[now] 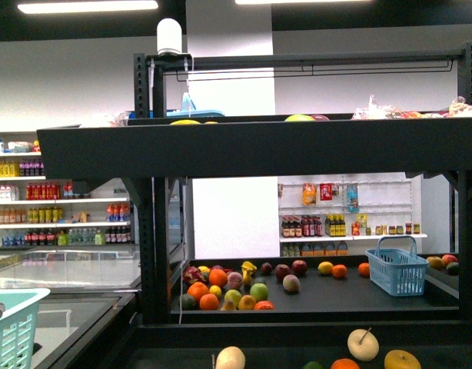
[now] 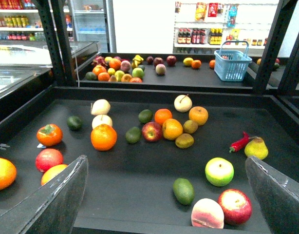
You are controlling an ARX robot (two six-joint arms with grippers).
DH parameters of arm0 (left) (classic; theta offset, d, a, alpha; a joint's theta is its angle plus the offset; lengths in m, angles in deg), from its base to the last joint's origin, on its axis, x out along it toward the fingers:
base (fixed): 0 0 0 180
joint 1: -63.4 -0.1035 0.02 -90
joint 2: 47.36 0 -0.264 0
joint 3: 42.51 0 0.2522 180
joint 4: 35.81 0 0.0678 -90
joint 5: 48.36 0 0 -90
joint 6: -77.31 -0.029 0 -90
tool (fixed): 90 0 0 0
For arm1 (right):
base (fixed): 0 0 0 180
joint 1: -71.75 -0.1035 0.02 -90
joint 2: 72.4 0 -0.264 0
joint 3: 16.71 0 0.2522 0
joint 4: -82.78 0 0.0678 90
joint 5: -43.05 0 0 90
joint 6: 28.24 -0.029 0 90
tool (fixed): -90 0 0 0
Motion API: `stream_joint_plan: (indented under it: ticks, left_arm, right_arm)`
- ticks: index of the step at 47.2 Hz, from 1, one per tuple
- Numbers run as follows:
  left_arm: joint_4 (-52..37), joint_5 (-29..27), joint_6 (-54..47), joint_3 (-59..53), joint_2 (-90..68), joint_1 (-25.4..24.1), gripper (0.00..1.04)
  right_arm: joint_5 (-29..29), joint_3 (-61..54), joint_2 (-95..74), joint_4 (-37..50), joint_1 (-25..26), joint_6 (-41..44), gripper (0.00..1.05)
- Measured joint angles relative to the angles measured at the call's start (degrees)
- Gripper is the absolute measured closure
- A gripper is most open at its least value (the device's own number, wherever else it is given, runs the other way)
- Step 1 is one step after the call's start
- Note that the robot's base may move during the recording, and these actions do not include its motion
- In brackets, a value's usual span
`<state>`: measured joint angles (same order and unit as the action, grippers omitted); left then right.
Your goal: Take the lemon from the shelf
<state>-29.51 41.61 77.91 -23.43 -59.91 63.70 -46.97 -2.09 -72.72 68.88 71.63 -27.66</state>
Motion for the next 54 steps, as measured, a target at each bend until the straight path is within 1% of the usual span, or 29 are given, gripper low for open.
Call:
stream_joint_plan:
  ticks: [3,5,7,18,22,33,34,54]
  left_arm:
    - [0.7,0.0,0.0,-0.7,1.5,0.0,1.02]
    - [6.0,0.0,0.0,-1.0,5.5,0.0,1.02]
    - [7.4,0.0,0.0,-1.5,7.8,0.0,1.03]
    - [7.6,0.0,0.0,-2.4,10.1,0.0,1.02]
    - [7.5,0.0,0.0,-4.5,12.0,0.0,1.02]
    - [7.6,0.0,0.0,-4.6,12.2,0.0,1.02]
    - [7.6,0.0,0.0,-4.6,12.2,0.0,1.0]
    - [7.6,0.0,0.0,-4.6,12.2,0.0,0.29]
  right_arm:
    - [0.0,0.0,0.0,0.0,0.0,0.0,0.08]
    - [0.0,0.0,0.0,0.0,0.0,0.0,0.08]
    - [0.0,0.0,0.0,0.0,0.0,0.0,0.08]
    - [0.0,0.0,0.1,0.0,0.0,0.0,0.08]
    - [0.0,0.0,0.1,0.0,0.0,0.0,0.08]
    - [0.0,0.0,0.1,0.0,0.0,0.0,0.08]
    - [0.0,0.0,0.1,0.0,0.0,0.0,0.08]
    - [0.0,0.0,0.1,0.0,0.0,0.0,0.08]
